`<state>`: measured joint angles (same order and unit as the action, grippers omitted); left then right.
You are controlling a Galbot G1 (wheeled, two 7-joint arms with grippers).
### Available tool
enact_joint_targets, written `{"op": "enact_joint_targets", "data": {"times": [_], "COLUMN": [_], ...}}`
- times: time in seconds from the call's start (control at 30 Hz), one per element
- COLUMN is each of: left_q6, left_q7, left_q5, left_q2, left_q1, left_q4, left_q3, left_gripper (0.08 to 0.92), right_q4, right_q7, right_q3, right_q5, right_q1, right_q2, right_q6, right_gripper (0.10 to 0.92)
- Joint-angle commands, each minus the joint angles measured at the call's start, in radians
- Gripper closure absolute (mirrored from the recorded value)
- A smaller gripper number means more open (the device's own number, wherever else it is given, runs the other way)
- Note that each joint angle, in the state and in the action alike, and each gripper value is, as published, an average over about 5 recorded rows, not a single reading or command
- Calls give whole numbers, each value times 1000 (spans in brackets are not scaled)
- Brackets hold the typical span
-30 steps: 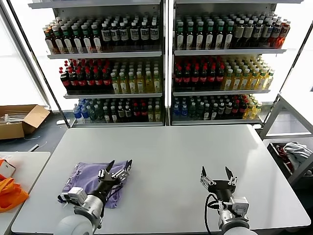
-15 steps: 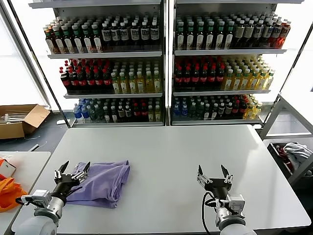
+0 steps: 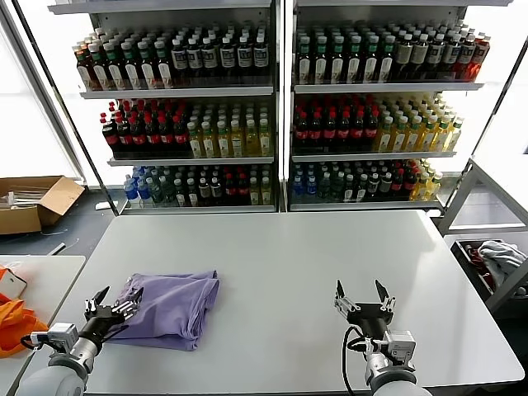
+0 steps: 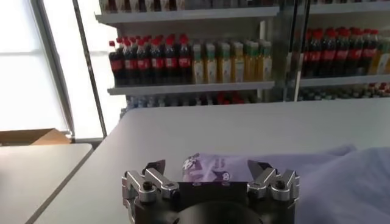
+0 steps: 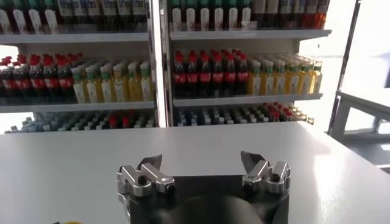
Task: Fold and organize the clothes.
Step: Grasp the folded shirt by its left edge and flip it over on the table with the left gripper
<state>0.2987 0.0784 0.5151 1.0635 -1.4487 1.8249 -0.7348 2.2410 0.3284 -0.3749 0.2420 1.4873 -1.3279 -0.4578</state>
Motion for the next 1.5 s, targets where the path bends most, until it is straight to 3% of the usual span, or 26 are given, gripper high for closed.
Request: {"op": "enact_joint_targets", "data": {"times": [0.03, 0.43, 1.0, 1.2, 1.5], "left_q6": [53, 70, 65, 40, 23], "left_q7": [15, 22, 28, 4, -14], "left_q5": [127, 124, 121, 115, 62], "left_q2": [-19, -24, 10, -12, -155], "left_q1": [11, 6, 19, 21, 2], "left_q4": [-53, -65, -76, -81, -56], "left_q3": [-4, 15, 30, -43, -292], "left_gripper": [177, 207, 689, 852, 881], "right_q4": [2, -3, -5, -1, -19], "right_q7": [1, -1, -2, -1, 0], "right_q3": [1, 10, 4, 3, 4], "right_q5": [-2, -6, -1, 4, 19], "right_q1": [6, 2, -19, -27, -50], "right_q2": [-3, -9, -1, 1, 7], "right_q6": [1, 1, -2, -3, -1], "right_gripper": [203, 203, 203, 203, 203]}}
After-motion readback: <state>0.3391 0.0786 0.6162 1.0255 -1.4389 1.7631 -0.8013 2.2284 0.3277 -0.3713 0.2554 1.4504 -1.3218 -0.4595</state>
